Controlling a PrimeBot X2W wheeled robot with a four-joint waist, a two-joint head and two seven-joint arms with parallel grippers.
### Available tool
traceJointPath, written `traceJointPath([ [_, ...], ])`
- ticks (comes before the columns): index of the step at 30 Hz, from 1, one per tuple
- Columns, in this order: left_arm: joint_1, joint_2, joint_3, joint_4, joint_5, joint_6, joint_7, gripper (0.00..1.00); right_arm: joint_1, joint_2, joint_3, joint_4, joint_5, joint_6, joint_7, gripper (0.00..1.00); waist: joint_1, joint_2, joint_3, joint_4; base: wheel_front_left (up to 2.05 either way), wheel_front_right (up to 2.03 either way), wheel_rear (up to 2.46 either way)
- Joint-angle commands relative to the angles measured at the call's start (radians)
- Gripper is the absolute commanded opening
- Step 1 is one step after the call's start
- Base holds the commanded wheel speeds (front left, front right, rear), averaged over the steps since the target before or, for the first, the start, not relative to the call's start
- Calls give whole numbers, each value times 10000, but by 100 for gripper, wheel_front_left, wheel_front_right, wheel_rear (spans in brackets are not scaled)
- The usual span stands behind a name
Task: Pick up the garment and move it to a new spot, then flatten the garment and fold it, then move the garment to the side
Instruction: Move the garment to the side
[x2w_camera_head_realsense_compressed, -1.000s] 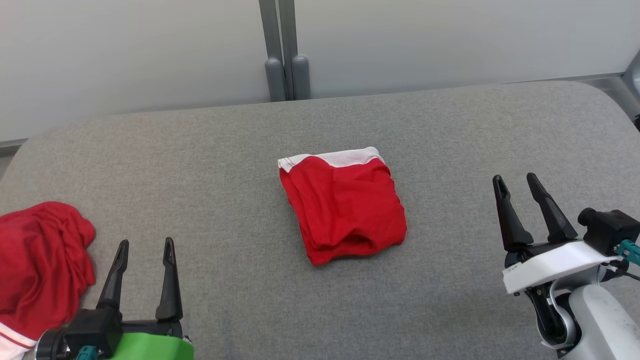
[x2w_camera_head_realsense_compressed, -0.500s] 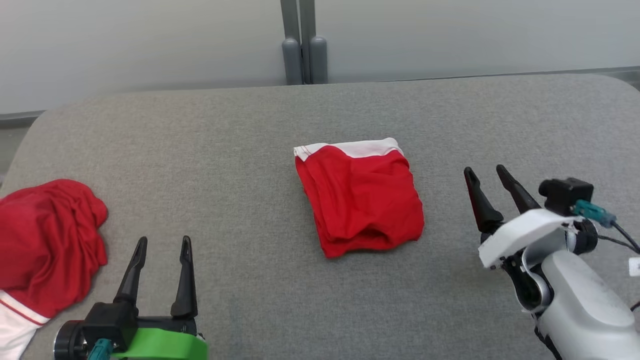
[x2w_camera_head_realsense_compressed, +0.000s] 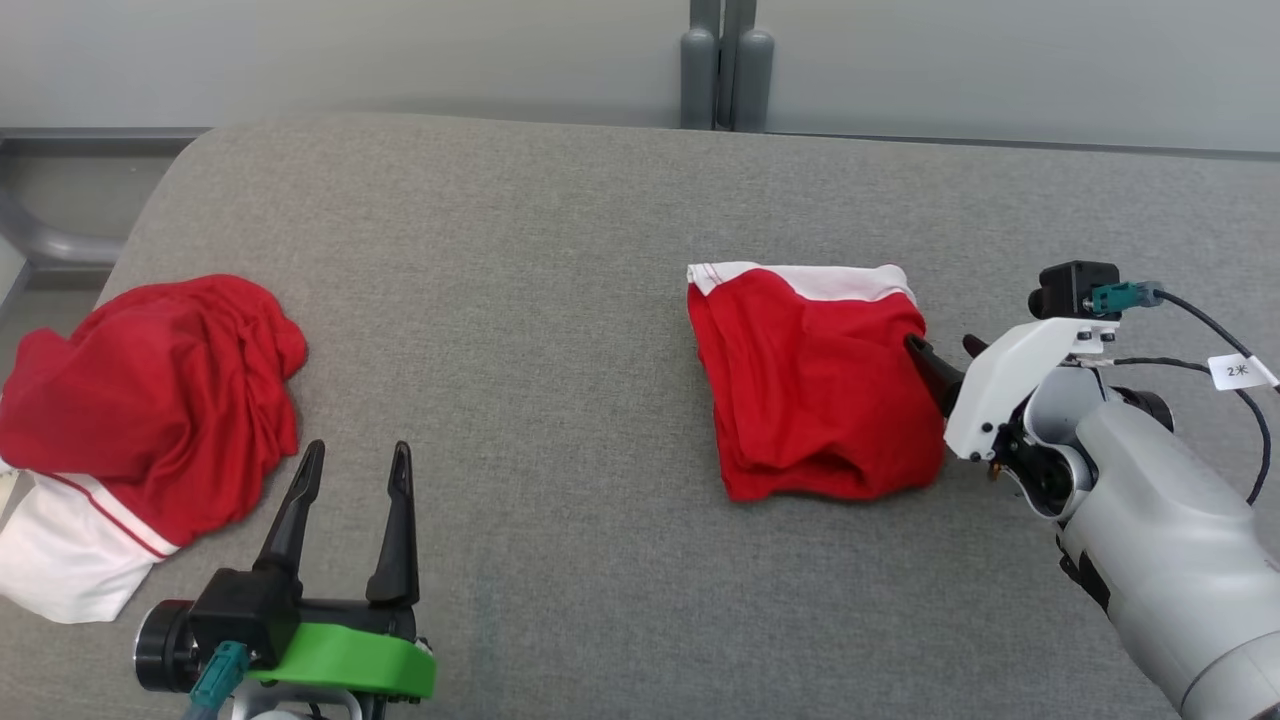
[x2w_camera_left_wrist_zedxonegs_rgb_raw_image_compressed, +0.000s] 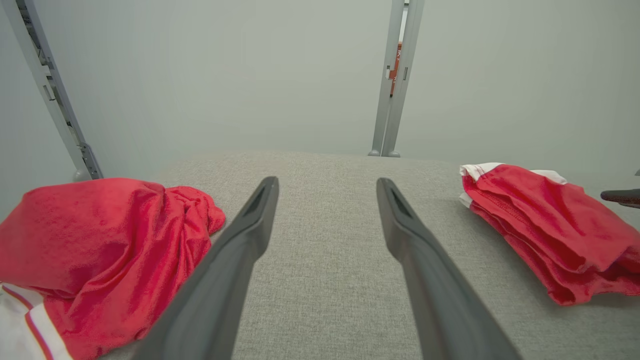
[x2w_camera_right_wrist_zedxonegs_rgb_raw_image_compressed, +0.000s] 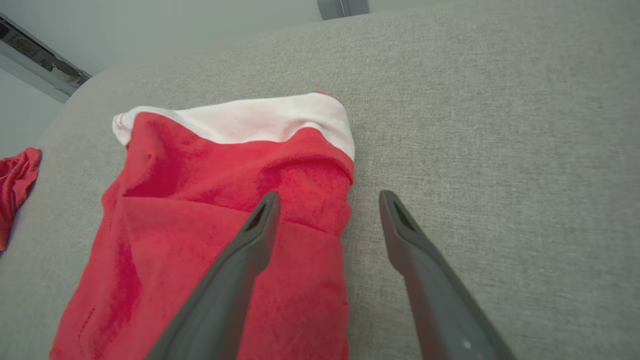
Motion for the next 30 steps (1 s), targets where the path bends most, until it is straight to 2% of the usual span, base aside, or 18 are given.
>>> traceJointPath([
  [1,-195,2,-19,41,47,-11,-2,100,-229,44,-47,320,259,1,213,100,0,0,216,322,0,0,0],
  [5,-315,1,-117,157,-11,-41,-1,100,-492,218,-21,1142,728,1,1024,100,0,0,307,517,0,0,0],
  [8,-371,0,-148,237,-10,-57,-2,100,-541,305,51,1306,1073,1,1394,100,0,0,335,573,0,0,0],
  [9,-395,2,-157,262,-7,-61,-1,100,-530,317,111,1283,1161,1,1451,92,0,0,334,579,0,0,0],
  [10,-405,1,-166,280,-3,-62,-1,100,-512,308,169,1261,1243,1,1460,73,0,0,331,576,0,0,0],
  [11,-414,1,-178,308,8,-66,-1,100,-492,289,253,1191,1306,1,1409,37,0,0,325,563,0,0,0],
  [13,-421,1,-190,345,35,-74,-2,100,-444,264,383,1040,1416,1,1234,0,0,0,292,500,0,0,0],
  [22,-542,0,-384,307,188,-116,-2,100,-637,-87,1183,371,1666,1,192,0,0,0,139,-243,0,0,0],
  [30,-846,18,-817,90,166,-171,-2,100,-733,-545,2282,-401,1945,1,-356,0,0,0,139,-1942,0,0,0],
])
